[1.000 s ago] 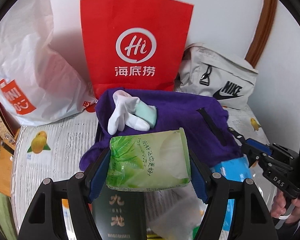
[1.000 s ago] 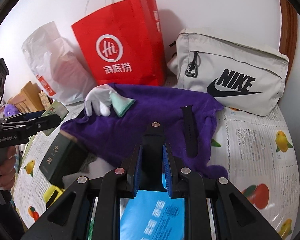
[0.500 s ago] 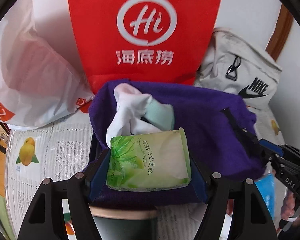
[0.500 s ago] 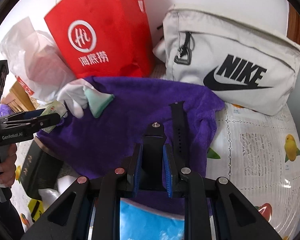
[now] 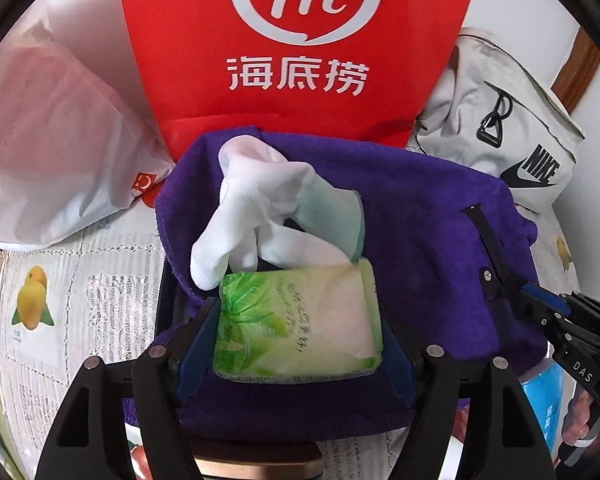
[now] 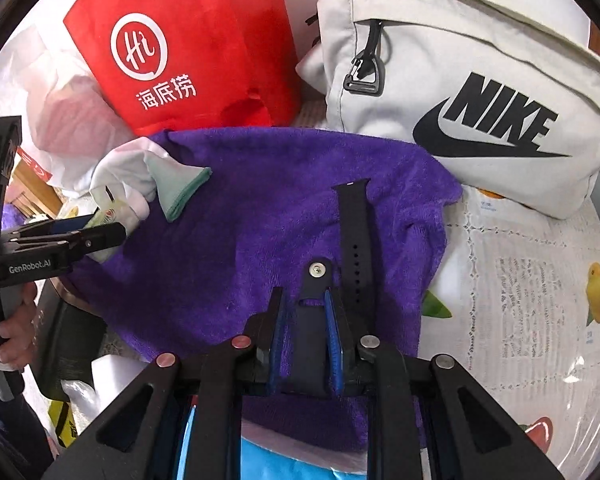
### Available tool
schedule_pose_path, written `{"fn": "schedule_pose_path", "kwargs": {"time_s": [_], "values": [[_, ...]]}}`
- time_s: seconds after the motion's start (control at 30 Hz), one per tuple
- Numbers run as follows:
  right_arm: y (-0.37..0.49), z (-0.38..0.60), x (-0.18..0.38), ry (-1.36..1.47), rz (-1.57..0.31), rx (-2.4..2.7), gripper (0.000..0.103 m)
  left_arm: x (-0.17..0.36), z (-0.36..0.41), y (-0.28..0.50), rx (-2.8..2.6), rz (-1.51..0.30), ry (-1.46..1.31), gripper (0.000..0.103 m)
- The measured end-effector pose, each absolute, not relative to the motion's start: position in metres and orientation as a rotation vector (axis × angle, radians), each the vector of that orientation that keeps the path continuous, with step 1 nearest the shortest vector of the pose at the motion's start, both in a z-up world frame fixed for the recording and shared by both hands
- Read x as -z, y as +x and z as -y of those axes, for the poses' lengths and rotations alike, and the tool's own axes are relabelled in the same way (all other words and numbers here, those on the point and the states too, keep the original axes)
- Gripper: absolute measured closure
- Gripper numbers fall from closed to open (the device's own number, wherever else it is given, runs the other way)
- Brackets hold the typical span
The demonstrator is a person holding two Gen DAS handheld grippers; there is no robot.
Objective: Organize soft objects
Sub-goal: 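Set the packet on the towel with the left tool while the right tool releases the strap there, then move the right tool to the white sponge block and close on it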
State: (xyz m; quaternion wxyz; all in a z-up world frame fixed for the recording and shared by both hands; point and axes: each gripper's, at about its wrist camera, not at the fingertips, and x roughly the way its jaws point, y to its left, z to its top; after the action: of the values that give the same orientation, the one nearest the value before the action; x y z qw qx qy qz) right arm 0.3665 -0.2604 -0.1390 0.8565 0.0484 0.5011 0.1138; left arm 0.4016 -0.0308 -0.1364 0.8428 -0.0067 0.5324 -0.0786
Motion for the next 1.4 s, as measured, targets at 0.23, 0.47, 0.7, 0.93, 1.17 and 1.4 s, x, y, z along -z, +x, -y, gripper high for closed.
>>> {"fn": "schedule_pose_path", "kwargs": {"time_s": [0.23, 0.47, 0.7, 0.93, 1.17, 1.4], "values": [[0.369, 0.262, 0.143, 0.102, -1.059, -0.226, 0.068, 0.138, 0.031, 0.401, 0.182, -1.132, -0.044, 0.013], [0.359, 0.263, 0.125, 0.096, -1.006, -0.225, 0.057, 0.127, 0.025, 0.390, 0.177, -1.125, -0.074, 0.009], [0.336, 0.263, 0.102, 0.105, -0.969, -0.222, 0.057, 0.103, 0.013, 0.366, 0.120, -1.086, -0.078, 0.009], [0.292, 0.257, 0.075, 0.100, -0.920, -0.230, 0.057, 0.058, 0.007, 0.315, 0.157, -0.936, -0.083, 0.009], [0.243, 0.247, 0.056, 0.113, -0.878, -0.261, 0.054, 0.044, -0.004, 0.264, 0.131, -0.981, -0.104, 0.009], [0.197, 0.229, 0.052, 0.119, -0.861, -0.302, 0.045, 0.056, -0.033, 0.213, 0.075, -0.988, -0.149, 0.009]]}}
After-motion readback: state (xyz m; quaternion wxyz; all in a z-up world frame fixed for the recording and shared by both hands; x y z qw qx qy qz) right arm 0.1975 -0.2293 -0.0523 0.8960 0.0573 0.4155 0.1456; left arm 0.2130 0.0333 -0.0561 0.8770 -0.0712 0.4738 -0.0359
